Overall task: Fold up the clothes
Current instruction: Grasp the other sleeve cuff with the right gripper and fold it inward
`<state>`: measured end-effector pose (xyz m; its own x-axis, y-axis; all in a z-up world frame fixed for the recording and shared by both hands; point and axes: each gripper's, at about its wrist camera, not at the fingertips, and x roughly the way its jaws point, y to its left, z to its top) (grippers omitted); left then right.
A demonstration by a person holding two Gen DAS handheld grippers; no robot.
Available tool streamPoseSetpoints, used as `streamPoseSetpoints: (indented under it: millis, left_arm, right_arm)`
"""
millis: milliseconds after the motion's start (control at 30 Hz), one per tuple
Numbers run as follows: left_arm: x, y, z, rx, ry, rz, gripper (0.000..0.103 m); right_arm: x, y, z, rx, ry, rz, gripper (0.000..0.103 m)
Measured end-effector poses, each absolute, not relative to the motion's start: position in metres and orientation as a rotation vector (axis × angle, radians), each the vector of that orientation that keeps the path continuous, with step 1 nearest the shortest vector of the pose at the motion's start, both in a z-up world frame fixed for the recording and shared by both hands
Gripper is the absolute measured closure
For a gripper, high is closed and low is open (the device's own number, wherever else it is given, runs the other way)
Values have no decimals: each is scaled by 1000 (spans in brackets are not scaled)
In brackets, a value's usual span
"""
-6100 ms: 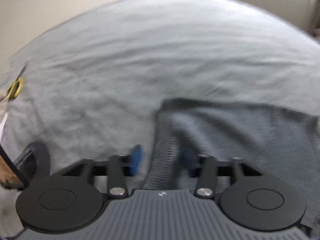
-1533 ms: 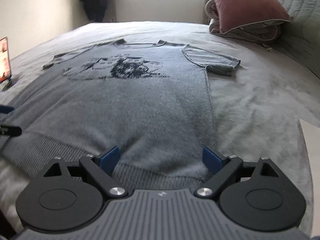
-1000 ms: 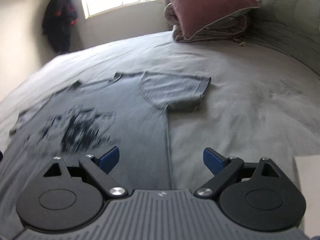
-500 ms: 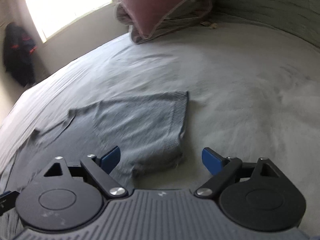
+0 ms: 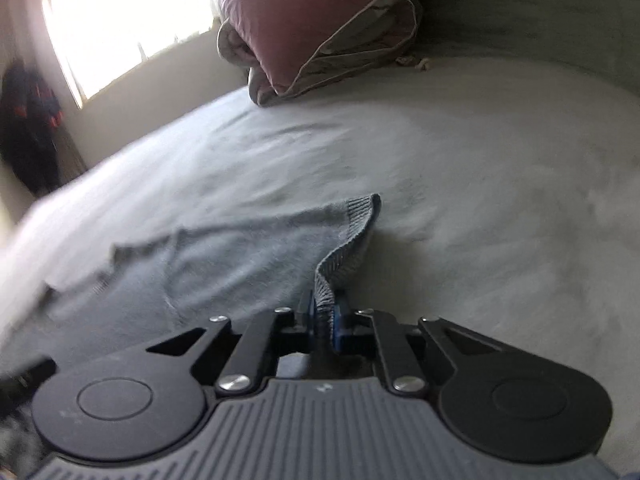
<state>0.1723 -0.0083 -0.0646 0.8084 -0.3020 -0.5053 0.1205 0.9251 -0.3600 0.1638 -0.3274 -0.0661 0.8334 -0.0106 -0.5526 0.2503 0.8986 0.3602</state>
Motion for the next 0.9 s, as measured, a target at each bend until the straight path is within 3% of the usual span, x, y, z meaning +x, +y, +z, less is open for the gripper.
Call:
streamPoseSetpoints:
  millis: [300, 500, 667, 733, 767, 900]
  left_arm:
    - [175, 17, -72, -542, 602, -410, 18]
    - [179, 38, -86, -866, 566, -605, 16]
    - [179, 29, -87, -811, 587, -574, 16]
    - [178, 26, -85, -787, 588, -564, 16]
    - [178, 24, -83, -766, 588, -555, 16]
    - [175, 13, -75, -633, 593, -504, 16]
  right_arm:
    - [157, -298, -35, 520, 441, 150, 93]
    - [164, -240, -46, 391, 554, 346, 91]
    - [168, -214, -54, 290, 675, 431, 82]
    - [163, -220, -45, 298, 666, 478, 58]
    - [160, -227, -39, 311, 648, 504, 54]
    - [146, -272, -23, 382, 545, 530, 51]
